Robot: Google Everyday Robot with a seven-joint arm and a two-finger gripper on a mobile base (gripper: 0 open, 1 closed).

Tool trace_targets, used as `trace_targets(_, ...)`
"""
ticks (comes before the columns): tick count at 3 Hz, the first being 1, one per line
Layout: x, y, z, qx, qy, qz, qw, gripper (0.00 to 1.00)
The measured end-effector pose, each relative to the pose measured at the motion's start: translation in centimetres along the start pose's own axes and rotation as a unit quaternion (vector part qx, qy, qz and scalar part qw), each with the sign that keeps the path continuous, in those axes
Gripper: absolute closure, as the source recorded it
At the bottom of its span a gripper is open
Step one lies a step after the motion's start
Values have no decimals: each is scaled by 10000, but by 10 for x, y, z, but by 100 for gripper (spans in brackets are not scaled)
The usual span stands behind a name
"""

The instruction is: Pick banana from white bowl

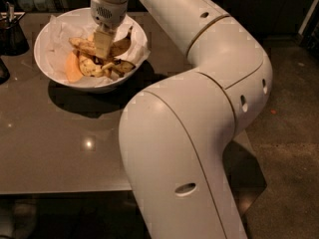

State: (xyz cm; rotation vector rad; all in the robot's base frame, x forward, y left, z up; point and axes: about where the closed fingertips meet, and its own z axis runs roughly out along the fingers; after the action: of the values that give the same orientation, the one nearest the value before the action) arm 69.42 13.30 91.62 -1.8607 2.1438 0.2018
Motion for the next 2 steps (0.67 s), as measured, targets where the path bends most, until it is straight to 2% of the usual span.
trace_targets(1, 2, 8, -22, 213, -200, -96, 9995, 100)
trace_targets(2, 4, 30, -44, 320, -386, -309, 9983, 100)
